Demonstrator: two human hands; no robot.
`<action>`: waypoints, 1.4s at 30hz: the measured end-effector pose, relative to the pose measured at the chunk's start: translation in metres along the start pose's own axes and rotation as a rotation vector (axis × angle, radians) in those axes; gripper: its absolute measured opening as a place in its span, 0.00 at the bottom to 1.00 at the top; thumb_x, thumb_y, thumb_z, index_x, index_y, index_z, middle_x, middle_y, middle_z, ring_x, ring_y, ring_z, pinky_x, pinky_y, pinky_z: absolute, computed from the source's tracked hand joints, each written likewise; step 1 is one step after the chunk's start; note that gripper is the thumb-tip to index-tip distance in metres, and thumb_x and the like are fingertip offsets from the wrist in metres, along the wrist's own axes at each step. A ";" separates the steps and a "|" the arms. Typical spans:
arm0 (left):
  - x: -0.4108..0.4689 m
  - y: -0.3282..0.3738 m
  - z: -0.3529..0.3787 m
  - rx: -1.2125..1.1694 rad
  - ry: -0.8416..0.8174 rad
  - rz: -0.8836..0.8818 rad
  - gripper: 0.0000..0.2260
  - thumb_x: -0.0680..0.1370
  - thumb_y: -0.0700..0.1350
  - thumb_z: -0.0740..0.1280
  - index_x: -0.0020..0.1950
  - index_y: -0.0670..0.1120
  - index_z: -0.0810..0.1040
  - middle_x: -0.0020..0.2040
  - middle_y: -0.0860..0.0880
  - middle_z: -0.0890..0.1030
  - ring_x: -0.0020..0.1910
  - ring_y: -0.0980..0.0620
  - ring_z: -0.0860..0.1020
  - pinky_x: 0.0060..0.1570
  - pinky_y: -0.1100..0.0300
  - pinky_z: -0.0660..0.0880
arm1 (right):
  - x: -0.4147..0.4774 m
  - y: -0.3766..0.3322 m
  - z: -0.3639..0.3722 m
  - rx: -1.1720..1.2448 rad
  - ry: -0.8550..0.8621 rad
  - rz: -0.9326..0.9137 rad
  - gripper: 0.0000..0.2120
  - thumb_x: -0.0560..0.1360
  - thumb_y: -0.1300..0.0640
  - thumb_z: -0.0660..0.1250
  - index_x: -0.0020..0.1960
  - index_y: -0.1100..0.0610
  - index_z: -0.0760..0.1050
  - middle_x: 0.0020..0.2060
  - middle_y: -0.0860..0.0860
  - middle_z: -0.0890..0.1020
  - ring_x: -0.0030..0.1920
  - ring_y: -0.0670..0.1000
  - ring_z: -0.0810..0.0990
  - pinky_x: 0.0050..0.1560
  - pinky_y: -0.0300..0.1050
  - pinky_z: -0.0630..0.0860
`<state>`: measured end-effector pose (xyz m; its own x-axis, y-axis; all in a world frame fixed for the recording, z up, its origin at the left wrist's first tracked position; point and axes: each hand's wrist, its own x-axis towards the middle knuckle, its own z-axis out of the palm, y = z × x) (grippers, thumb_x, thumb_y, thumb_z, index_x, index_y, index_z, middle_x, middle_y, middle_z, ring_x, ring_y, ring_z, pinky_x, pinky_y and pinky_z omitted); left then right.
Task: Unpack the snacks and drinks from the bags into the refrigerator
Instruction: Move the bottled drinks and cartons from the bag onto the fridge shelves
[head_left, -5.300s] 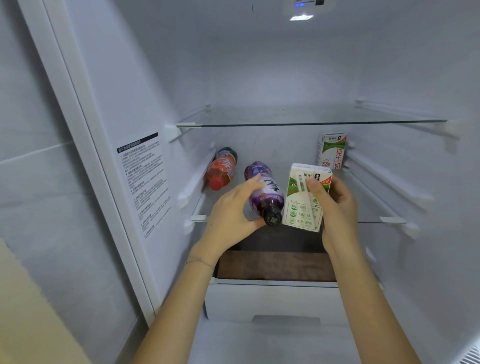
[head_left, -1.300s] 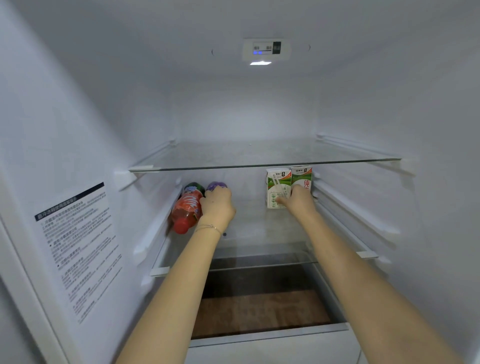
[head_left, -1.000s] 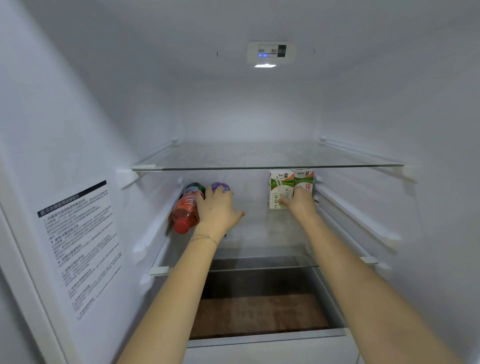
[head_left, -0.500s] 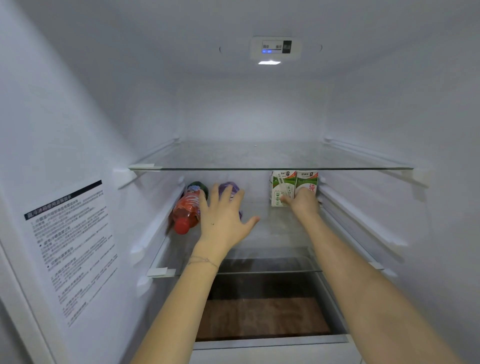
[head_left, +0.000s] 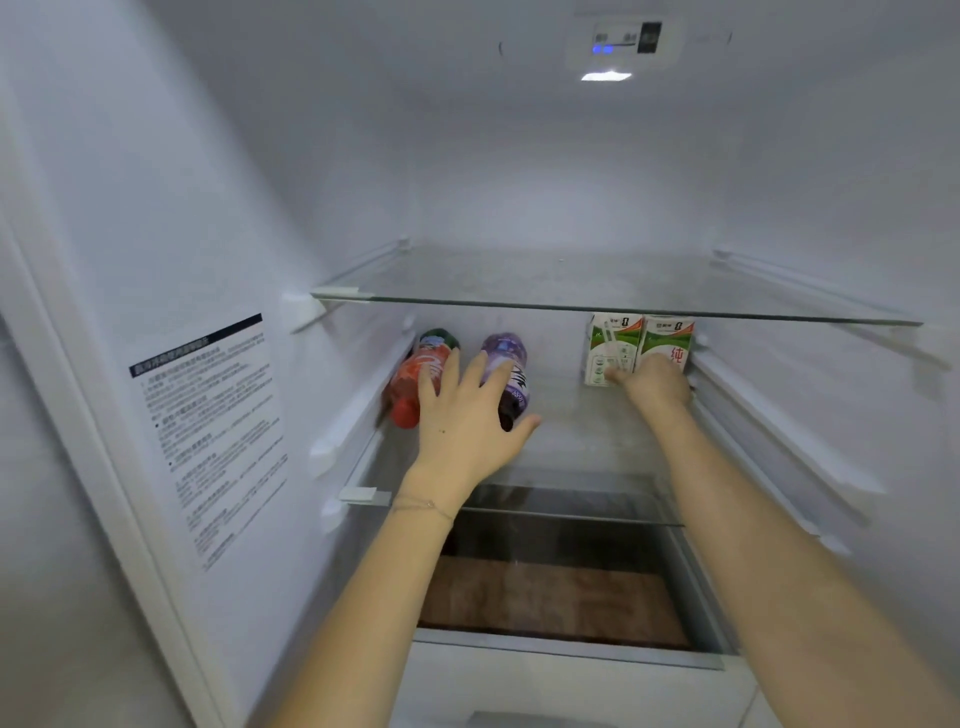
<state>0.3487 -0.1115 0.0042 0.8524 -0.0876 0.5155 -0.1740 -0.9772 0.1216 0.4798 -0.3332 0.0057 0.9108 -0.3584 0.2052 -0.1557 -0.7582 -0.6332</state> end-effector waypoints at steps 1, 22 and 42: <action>-0.003 -0.002 -0.001 0.009 -0.001 -0.007 0.33 0.77 0.67 0.57 0.78 0.54 0.57 0.79 0.48 0.57 0.77 0.43 0.56 0.73 0.42 0.48 | -0.002 -0.003 -0.003 -0.020 -0.007 -0.002 0.21 0.75 0.45 0.69 0.57 0.61 0.76 0.55 0.57 0.80 0.54 0.59 0.78 0.46 0.48 0.70; -0.149 0.008 -0.050 -0.173 -0.049 0.291 0.38 0.74 0.71 0.57 0.79 0.59 0.50 0.80 0.49 0.48 0.79 0.45 0.41 0.74 0.39 0.40 | -0.308 0.035 -0.097 -0.274 0.007 -0.284 0.38 0.73 0.36 0.65 0.77 0.48 0.55 0.75 0.52 0.61 0.75 0.56 0.57 0.72 0.58 0.59; -0.387 0.300 -0.159 -0.631 -0.095 0.956 0.36 0.72 0.70 0.55 0.77 0.57 0.60 0.75 0.48 0.66 0.77 0.45 0.57 0.74 0.39 0.53 | -0.669 0.203 -0.336 -0.494 0.429 0.113 0.35 0.75 0.37 0.61 0.77 0.45 0.55 0.76 0.52 0.61 0.76 0.59 0.54 0.74 0.61 0.55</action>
<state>-0.1117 -0.3399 -0.0237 0.2676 -0.7820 0.5629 -0.9631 -0.2347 0.1318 -0.2899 -0.4310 -0.0093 0.6616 -0.5579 0.5010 -0.4916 -0.8272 -0.2721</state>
